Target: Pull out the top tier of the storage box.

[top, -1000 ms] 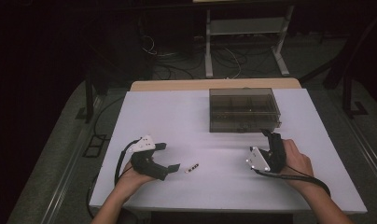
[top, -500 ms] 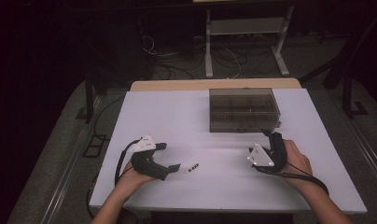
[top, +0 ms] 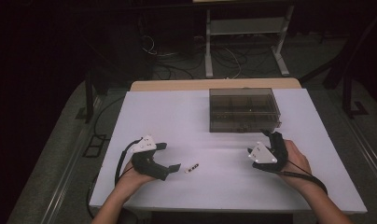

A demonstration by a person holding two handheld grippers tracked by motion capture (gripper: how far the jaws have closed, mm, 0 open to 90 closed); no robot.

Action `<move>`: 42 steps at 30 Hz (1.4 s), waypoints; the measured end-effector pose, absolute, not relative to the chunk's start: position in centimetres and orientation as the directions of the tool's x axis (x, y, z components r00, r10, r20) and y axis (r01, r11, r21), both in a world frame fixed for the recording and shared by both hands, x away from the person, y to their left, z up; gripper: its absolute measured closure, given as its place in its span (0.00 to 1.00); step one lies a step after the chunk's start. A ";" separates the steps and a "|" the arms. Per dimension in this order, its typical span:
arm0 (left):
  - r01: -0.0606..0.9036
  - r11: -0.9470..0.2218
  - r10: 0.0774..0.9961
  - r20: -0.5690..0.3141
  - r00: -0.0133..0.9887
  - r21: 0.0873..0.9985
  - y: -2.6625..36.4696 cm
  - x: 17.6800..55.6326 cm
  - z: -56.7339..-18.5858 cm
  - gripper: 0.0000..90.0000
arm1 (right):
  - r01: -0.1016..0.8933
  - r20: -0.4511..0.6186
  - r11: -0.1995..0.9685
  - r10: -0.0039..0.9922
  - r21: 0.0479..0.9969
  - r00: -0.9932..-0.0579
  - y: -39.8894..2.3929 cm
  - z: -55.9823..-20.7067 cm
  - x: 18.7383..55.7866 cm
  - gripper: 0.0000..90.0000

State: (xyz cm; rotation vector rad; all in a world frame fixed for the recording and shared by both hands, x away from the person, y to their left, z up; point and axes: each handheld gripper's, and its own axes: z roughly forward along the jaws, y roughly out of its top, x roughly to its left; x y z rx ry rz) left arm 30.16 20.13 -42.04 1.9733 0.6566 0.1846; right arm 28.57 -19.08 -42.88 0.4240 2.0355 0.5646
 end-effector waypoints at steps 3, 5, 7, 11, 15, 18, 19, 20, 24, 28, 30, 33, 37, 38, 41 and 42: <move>0.365 -0.349 0.523 -0.143 0.840 0.863 20.1 30.2 -42.0 0.00 | 0.077 -0.690 0.822 0.521 0.565 -0.501 -19.2 -42.8 28.6 0.23; 0.359 -0.351 0.520 -0.139 0.843 0.865 20.2 30.1 -42.0 0.00 | 0.083 -0.677 0.812 0.534 0.578 -0.506 -19.2 -42.7 28.7 0.23; 0.356 -0.353 0.521 -0.134 0.843 0.865 20.1 30.1 -42.0 0.00 | 0.090 -0.665 0.804 0.544 0.588 -0.512 -19.4 -42.6 28.7 0.23; 0.356 -0.354 0.523 -0.132 0.842 0.865 20.1 30.1 -42.0 0.00 | 0.105 -0.636 0.784 0.566 0.611 -0.524 -19.5 -42.5 28.8 0.23; 0.360 -0.354 0.526 -0.135 0.840 0.863 20.1 30.1 -42.0 0.00 | 0.119 -0.603 0.762 0.589 0.637 -0.538 -19.7 -42.4 28.9 0.23; 0.363 -0.352 0.528 -0.137 0.838 0.863 20.1 30.1 -42.0 0.00 | 0.135 -0.572 0.740 0.610 0.659 -0.549 -19.9 -42.2 29.0 0.23; 0.363 -0.352 0.528 -0.138 0.838 0.863 20.1 30.1 -42.0 0.00 | 0.140 -0.563 0.733 0.616 0.665 -0.551 -19.9 -42.2 29.1 0.23; 0.363 -0.351 0.527 -0.138 0.838 0.863 20.2 30.1 -42.0 0.00 | 0.147 -0.554 0.727 0.623 0.671 -0.553 -20.0 -42.2 29.1 0.23; 0.365 -0.352 0.528 -0.138 0.838 0.862 20.2 30.1 -42.0 0.00 | 0.160 -0.521 0.705 0.640 0.691 -0.565 -20.2 -42.1 29.2 0.23; 0.365 -0.352 0.528 -0.139 0.838 0.862 20.1 30.1 -42.1 0.00 | 0.181 -0.477 0.673 0.663 0.717 -0.577 -20.3 -41.9 29.2 0.23; 0.365 -0.352 0.528 -0.139 0.837 0.862 20.1 30.1 -42.1 0.00 | 0.189 -0.460 0.661 0.671 0.726 -0.582 -20.4 -41.8 29.3 0.23; 0.365 -0.353 0.529 -0.138 0.838 0.861 20.2 30.1 -42.0 0.00 | 0.202 -0.427 0.638 0.684 0.743 -0.592 -20.6 -41.7 29.4 0.23; 0.366 -0.351 0.529 -0.140 0.837 0.862 20.1 30.1 -42.0 0.00 | 0.232 -0.365 0.593 0.710 0.771 -0.602 -20.9 -41.5 29.5 0.23; 0.366 -0.350 0.529 -0.141 0.837 0.862 20.1 30.2 -42.1 0.00 | 0.239 -0.349 0.582 0.715 0.777 -0.605 -21.0 -41.5 29.6 0.23; 0.367 -0.350 0.529 -0.141 0.837 0.862 20.2 30.2 -42.1 0.00 | 0.258 -0.306 0.550 0.730 0.795 -0.611 -21.2 -41.4 29.7 0.23; 0.366 -0.351 0.529 -0.140 0.837 0.862 20.2 30.2 -42.0 0.00 | 0.265 -0.293 0.540 0.734 0.799 -0.612 -21.3 -41.3 29.8 0.23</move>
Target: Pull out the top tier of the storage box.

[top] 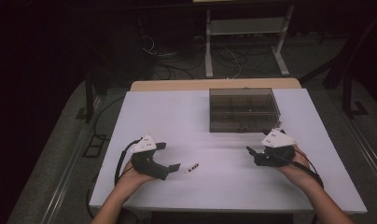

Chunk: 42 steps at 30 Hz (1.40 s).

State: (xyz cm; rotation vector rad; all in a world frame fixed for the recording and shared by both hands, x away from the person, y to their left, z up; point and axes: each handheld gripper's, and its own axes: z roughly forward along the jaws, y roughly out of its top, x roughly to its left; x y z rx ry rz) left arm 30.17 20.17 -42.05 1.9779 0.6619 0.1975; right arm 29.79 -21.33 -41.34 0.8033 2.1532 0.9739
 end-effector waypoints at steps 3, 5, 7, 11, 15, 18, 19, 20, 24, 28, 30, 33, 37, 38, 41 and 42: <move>0.367 -0.350 0.529 -0.141 0.837 0.862 20.2 30.1 -42.0 0.00 | 0.285 -0.253 0.511 0.745 0.811 -0.618 -21.6 -41.3 29.9 0.23; 0.366 -0.350 0.529 -0.141 0.837 0.862 20.1 30.1 -42.0 0.00 | 0.298 -0.226 0.491 0.752 0.819 -0.619 -21.7 -41.3 30.0 0.23; 0.367 -0.349 0.529 -0.142 0.836 0.862 20.1 30.1 -42.0 0.00 | 0.309 -0.200 0.472 0.757 0.826 -0.622 -21.8 -41.2 30.1 0.23; 0.367 -0.348 0.529 -0.143 0.836 0.863 20.1 30.2 -42.1 0.00 | 0.333 -0.152 0.438 0.766 0.835 -0.625 -22.1 -41.2 30.3 0.23; 0.368 -0.347 0.530 -0.144 0.836 0.862 20.1 30.2 -42.1 0.00 | 0.358 -0.102 0.401 0.774 0.843 -0.625 -22.4 -41.1 30.4 0.23; 0.369 -0.348 0.530 -0.143 0.836 0.862 20.1 30.2 -42.1 0.00 | 0.377 -0.065 0.375 0.777 0.847 -0.626 -22.5 -41.1 30.5 0.23; 0.369 -0.349 0.531 -0.143 0.835 0.862 20.2 30.2 -42.1 0.00 | 0.382 -0.055 0.367 0.778 0.848 -0.626 -22.6 -41.1 30.5 0.23; 0.369 -0.348 0.531 -0.143 0.835 0.862 20.2 30.2 -42.1 0.00 | 0.388 -0.046 0.362 0.778 0.847 -0.626 -22.7 -41.1 30.6 0.23; 0.369 -0.349 0.531 -0.142 0.835 0.862 20.2 30.2 -42.1 0.00 | 0.412 -0.003 0.333 0.781 0.848 -0.624 -22.9 -41.1 30.7 0.26; 0.370 -0.349 0.533 -0.142 0.834 0.861 20.2 30.2 -42.0 0.00 | 0.433 0.033 0.313 0.779 0.845 -0.626 -23.1 -41.0 30.8 0.30; 0.369 -0.350 0.532 -0.141 0.835 0.861 20.2 30.2 -42.0 0.00 | 0.443 0.047 0.307 0.777 0.842 -0.628 -23.1 -41.0 30.9 0.31; 0.369 -0.349 0.532 -0.142 0.835 0.861 20.2 30.2 -42.0 0.00 | 0.448 0.055 0.308 0.772 0.840 -0.633 -23.2 -41.0 30.9 0.36; 0.370 -0.348 0.533 -0.143 0.834 0.861 20.2 30.2 -42.0 0.00 | 0.466 0.077 0.299 0.771 0.832 -0.632 -23.3 -40.9 30.9 0.42; 0.370 -0.349 0.533 -0.142 0.834 0.861 20.2 30.2 -42.0 0.00 | 0.468 0.080 0.298 0.770 0.832 -0.633 -23.3 -40.9 30.9 0.44; 0.370 -0.349 0.533 -0.142 0.834 0.861 20.2 30.2 -42.0 0.00 | 0.478 0.098 0.291 0.766 0.829 -0.635 -23.4 -40.7 30.9 0.51; 0.369 -0.349 0.532 -0.142 0.835 0.861 20.2 30.2 -42.0 0.00 | 0.484 0.105 0.287 0.766 0.827 -0.634 -23.3 -40.7 30.9 0.53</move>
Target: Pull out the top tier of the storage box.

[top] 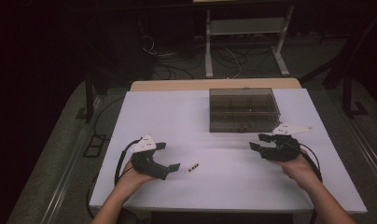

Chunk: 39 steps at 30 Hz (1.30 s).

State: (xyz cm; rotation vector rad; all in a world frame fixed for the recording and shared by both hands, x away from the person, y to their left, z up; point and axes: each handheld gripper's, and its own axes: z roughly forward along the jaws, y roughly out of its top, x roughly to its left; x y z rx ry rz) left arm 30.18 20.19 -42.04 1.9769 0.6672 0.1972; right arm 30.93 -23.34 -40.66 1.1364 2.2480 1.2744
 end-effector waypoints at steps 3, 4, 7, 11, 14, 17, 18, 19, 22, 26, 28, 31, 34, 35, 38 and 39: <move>0.369 -0.349 0.533 -0.142 0.834 0.861 20.2 30.2 -42.0 0.00 | 0.492 0.112 0.286 0.768 0.822 -0.631 -23.3 -40.5 31.0 0.62; 0.370 -0.348 0.533 -0.143 0.834 0.861 20.2 30.2 -42.0 0.00 | 0.497 0.115 0.286 0.767 0.820 -0.631 -23.3 -40.5 31.0 0.64; 0.370 -0.348 0.533 -0.143 0.834 0.861 20.2 30.2 -42.0 0.00 | 0.504 0.125 0.287 0.762 0.815 -0.636 -23.3 -40.5 31.0 0.71; 0.370 -0.349 0.533 -0.143 0.834 0.861 20.2 30.2 -42.1 0.00 | 0.506 0.124 0.294 0.760 0.811 -0.638 -23.3 -40.3 31.1 0.82; 0.372 -0.347 0.532 -0.146 0.834 0.861 20.1 30.2 -42.1 0.00 | 0.516 0.139 0.289 0.756 0.806 -0.640 -23.4 -40.1 31.1 0.90; 0.371 -0.351 0.531 -0.144 0.835 0.860 20.1 30.2 -42.1 0.00 | 0.519 0.136 0.299 0.753 0.800 -0.643 -23.4 -39.9 31.2 0.98; 0.371 -0.352 0.531 -0.143 0.835 0.859 20.1 30.2 -42.1 0.00 | 0.519 0.135 0.304 0.750 0.799 -0.647 -23.5 -39.8 31.2 0.99; 0.372 -0.352 0.531 -0.144 0.835 0.859 20.0 30.2 -42.1 0.00 | 0.517 0.132 0.307 0.749 0.799 -0.649 -23.5 -39.8 31.2 0.99; 0.373 -0.352 0.531 -0.145 0.835 0.859 20.0 30.2 -42.1 0.00 | 0.514 0.135 0.314 0.738 0.798 -0.661 -23.5 -39.6 31.3 0.99; 0.373 -0.355 0.531 -0.144 0.835 0.857 20.0 30.2 -42.1 0.00 | 0.519 0.144 0.318 0.730 0.793 -0.668 -23.5 -39.2 31.6 0.99; 0.373 -0.352 0.531 -0.145 0.835 0.858 20.0 30.2 -42.1 0.00 | 0.526 0.154 0.316 0.728 0.790 -0.668 -23.6 -39.0 31.9 0.99; 0.374 -0.354 0.532 -0.144 0.834 0.857 20.0 30.2 -42.1 0.00 | 0.528 0.159 0.317 0.724 0.788 -0.672 -23.5 -38.6 32.1 0.99; 0.374 -0.353 0.531 -0.145 0.835 0.858 19.9 30.3 -42.2 0.00 | 0.526 0.157 0.322 0.720 0.787 -0.676 -23.4 -38.1 32.5 0.99; 0.373 -0.354 0.531 -0.144 0.835 0.858 19.9 30.3 -42.2 0.00 | 0.526 0.157 0.324 0.719 0.786 -0.677 -23.4 -38.0 32.7 0.99; 0.374 -0.354 0.530 -0.145 0.835 0.858 20.0 30.3 -42.2 0.00 | 0.525 0.158 0.325 0.717 0.787 -0.679 -23.3 -37.8 33.0 0.99; 0.375 -0.353 0.531 -0.146 0.834 0.857 20.0 30.3 -42.2 0.00 | 0.526 0.157 0.328 0.716 0.785 -0.680 -23.2 -37.6 33.1 0.99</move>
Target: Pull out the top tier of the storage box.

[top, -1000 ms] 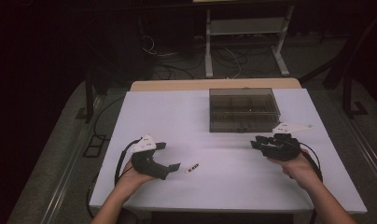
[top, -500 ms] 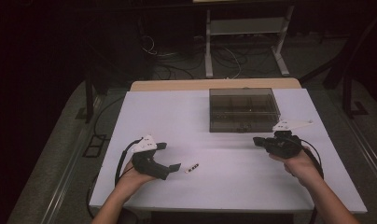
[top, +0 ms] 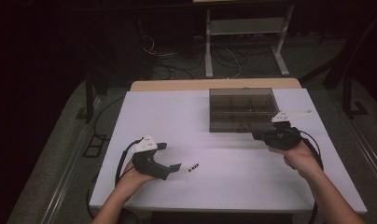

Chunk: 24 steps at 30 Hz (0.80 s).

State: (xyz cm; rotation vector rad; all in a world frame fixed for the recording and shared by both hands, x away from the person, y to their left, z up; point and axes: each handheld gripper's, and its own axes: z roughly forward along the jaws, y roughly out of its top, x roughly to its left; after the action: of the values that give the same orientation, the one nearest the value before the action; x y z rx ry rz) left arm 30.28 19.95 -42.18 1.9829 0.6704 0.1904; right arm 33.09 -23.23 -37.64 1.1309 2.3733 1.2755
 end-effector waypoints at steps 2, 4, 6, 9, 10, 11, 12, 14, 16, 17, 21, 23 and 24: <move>0.376 -0.353 0.532 -0.147 0.834 0.857 19.9 30.3 -42.2 0.00 | 0.525 0.155 0.333 0.713 0.784 -0.684 -23.1 -37.4 33.4 0.99; 0.375 -0.354 0.532 -0.145 0.834 0.857 19.9 30.3 -42.2 0.00 | 0.522 0.155 0.334 0.709 0.785 -0.688 -23.0 -37.1 33.7 0.99; 0.377 -0.350 0.533 -0.149 0.833 0.857 19.9 30.3 -42.2 0.00 | 0.521 0.155 0.336 0.707 0.785 -0.690 -22.9 -36.8 33.9 0.99; 0.377 -0.351 0.533 -0.149 0.833 0.857 19.9 30.3 -42.2 0.00 | 0.516 0.153 0.336 0.705 0.788 -0.692 -22.8 -36.3 34.3 0.99; 0.377 -0.351 0.532 -0.148 0.833 0.857 19.9 30.3 -42.2 0.00 | 0.516 0.151 0.336 0.707 0.788 -0.691 -22.8 -36.1 34.5 0.99; 0.377 -0.353 0.532 -0.147 0.834 0.856 19.9 30.3 -42.2 0.00 | 0.517 0.151 0.337 0.707 0.787 -0.691 -22.7 -36.0 34.6 0.99; 0.377 -0.354 0.531 -0.148 0.834 0.856 19.9 30.3 -42.2 0.00 | 0.515 0.147 0.338 0.708 0.788 -0.691 -22.7 -35.8 34.9 0.99; 0.375 -0.352 0.532 -0.147 0.834 0.858 19.9 30.3 -42.2 0.00 | 0.513 0.148 0.333 0.709 0.791 -0.689 -22.6 -35.5 35.3 0.99; 0.377 -0.350 0.533 -0.149 0.833 0.858 19.9 30.4 -42.2 0.00 | 0.513 0.144 0.335 0.712 0.790 -0.688 -22.5 -35.2 35.7 0.99; 0.378 -0.350 0.533 -0.150 0.833 0.857 19.9 30.4 -42.2 0.00 | 0.513 0.143 0.337 0.712 0.790 -0.688 -22.4 -35.1 36.0 0.99; 0.377 -0.350 0.531 -0.150 0.834 0.858 19.9 30.3 -42.2 0.00 | 0.519 0.143 0.339 0.715 0.785 -0.684 -22.2 -34.9 36.9 0.99; 0.377 -0.351 0.532 -0.149 0.834 0.857 20.0 30.4 -42.2 0.00 | 0.522 0.142 0.342 0.717 0.781 -0.682 -22.1 -34.9 37.4 0.99; 0.378 -0.348 0.533 -0.151 0.833 0.858 20.0 30.4 -42.2 0.00 | 0.523 0.140 0.345 0.718 0.779 -0.682 -22.1 -35.0 37.7 0.99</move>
State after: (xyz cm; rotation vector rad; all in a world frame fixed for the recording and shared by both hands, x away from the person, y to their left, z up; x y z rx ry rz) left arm 30.40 20.00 -42.23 1.9777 0.6744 0.1885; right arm 37.66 -22.06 -34.96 1.1207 2.3802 1.2493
